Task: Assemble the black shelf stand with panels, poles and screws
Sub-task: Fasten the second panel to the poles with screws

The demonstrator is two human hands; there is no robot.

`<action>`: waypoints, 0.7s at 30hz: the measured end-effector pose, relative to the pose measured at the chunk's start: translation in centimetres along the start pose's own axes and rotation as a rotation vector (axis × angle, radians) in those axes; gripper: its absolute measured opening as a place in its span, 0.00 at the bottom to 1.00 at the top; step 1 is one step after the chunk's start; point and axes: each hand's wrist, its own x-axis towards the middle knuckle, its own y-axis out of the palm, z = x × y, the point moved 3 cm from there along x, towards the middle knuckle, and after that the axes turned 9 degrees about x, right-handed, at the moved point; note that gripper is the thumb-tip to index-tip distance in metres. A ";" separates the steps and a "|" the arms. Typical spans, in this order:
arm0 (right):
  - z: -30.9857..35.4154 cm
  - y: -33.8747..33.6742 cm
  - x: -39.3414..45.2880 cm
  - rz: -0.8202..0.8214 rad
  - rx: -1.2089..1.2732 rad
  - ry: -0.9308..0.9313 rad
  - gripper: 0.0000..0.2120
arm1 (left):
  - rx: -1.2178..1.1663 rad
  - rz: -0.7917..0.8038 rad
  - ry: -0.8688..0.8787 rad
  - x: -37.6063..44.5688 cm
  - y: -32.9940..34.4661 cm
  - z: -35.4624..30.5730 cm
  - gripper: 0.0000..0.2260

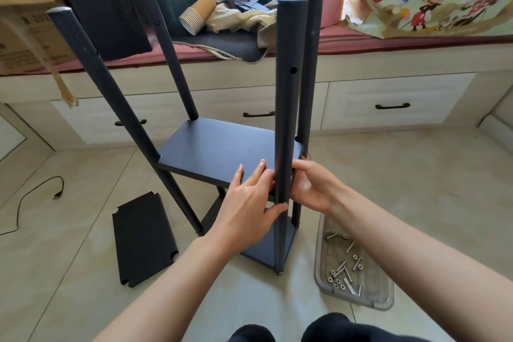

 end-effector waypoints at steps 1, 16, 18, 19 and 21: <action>-0.1 -0.3 -0.1 -0.004 0.012 0.008 0.09 | 0.007 0.001 0.003 -0.1 0.2 -0.2 0.26; -0.6 -2.6 0.6 0.019 -0.020 0.025 0.11 | -0.005 0.038 -0.043 0.0 1.1 -0.2 0.25; -0.6 -2.8 0.7 0.015 -0.005 0.036 0.14 | -0.009 0.036 -0.043 0.0 1.2 -0.2 0.25; -0.7 -2.8 0.7 0.007 0.005 0.046 0.16 | -0.010 0.033 -0.043 0.0 1.2 -0.2 0.25; -0.8 -2.9 0.7 -0.008 0.020 0.059 0.20 | -0.009 0.030 -0.040 0.0 1.2 -0.2 0.25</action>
